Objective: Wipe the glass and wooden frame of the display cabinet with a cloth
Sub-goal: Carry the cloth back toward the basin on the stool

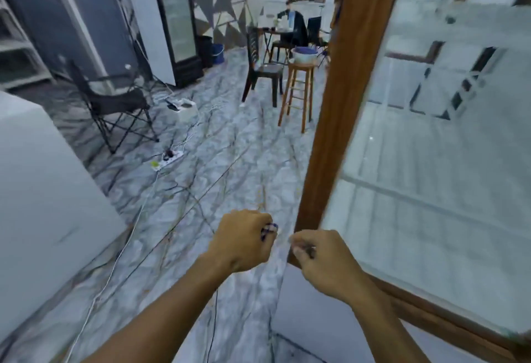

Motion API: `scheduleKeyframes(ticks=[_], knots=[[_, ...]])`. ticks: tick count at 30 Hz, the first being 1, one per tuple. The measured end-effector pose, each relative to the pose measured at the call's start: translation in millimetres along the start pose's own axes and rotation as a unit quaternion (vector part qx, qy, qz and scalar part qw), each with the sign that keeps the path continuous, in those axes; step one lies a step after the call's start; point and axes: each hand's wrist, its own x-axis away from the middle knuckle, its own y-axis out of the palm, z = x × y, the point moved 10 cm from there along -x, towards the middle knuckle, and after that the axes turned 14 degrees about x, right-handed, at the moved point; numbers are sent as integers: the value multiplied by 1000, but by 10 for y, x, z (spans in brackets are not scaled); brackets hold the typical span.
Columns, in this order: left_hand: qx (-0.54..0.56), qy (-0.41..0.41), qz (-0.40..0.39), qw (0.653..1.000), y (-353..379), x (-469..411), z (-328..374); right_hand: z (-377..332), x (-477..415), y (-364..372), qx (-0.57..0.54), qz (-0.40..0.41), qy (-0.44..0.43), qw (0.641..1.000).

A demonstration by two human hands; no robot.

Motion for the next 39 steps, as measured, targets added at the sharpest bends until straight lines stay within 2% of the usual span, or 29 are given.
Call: scheduleKeyframes(ticks=[3,8,10,19,28,30,39], knots=[[-35,-77,-76,993,-25,188,-1038,-397,-615,755,85,-99,-11,991],[-2,-218,-115,969,-291,290,-2255,-916,-1315,1637,122,-221,-9,967],[20,-244,-120,962,-343,215,-2531,-1013,-1544,1825,132,-245,3,960],[66,-268,-119,954,-360,-725,-3341,-1139,-2938,2075,164,-233,-1,959],[54,-283,-137,948,-97,-2699,-4186,-657,-5004,2347,182,-279,9,943],[60,-290,-138,945,-17,-3172,-4326,-561,-5406,2289,183,-292,3,939],[62,-245,-164,954,204,-5119,-4672,0,-7156,1622,150,-237,40,959]])
